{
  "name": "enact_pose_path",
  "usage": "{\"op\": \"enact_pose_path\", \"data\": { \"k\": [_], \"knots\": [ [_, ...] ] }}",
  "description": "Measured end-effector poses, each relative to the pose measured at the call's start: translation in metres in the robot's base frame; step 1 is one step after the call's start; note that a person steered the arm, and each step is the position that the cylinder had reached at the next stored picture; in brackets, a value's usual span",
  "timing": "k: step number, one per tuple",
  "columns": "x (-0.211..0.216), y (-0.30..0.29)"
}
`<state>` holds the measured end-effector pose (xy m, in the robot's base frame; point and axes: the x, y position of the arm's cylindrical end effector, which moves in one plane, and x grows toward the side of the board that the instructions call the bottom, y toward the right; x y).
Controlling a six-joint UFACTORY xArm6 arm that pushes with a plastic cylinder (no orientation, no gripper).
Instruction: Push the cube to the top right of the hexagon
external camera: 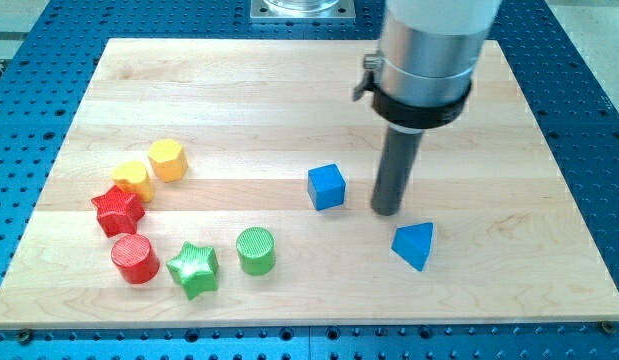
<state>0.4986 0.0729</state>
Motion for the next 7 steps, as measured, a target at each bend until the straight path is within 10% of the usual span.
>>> {"op": "enact_pose_path", "data": {
  "k": [4, 7],
  "knots": [
    [-0.063, -0.128],
    [-0.010, -0.102]
  ]
}}
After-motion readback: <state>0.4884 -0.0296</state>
